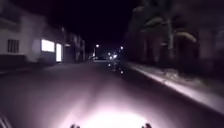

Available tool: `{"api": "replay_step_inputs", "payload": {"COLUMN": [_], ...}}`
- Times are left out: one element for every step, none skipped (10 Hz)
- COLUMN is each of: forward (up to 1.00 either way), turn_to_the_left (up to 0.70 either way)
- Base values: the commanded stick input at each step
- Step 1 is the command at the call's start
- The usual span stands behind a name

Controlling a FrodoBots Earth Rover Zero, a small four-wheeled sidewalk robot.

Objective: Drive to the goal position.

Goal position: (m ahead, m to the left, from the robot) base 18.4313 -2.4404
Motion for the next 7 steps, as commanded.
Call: {"api": "replay_step_inputs", "payload": {"forward": [0.70,0.70,0.70,0.70,0.70,0.70,0.70], "turn_to_the_left": [0.00,0.00,0.00,0.00,0.00,0.00,0.00]}}
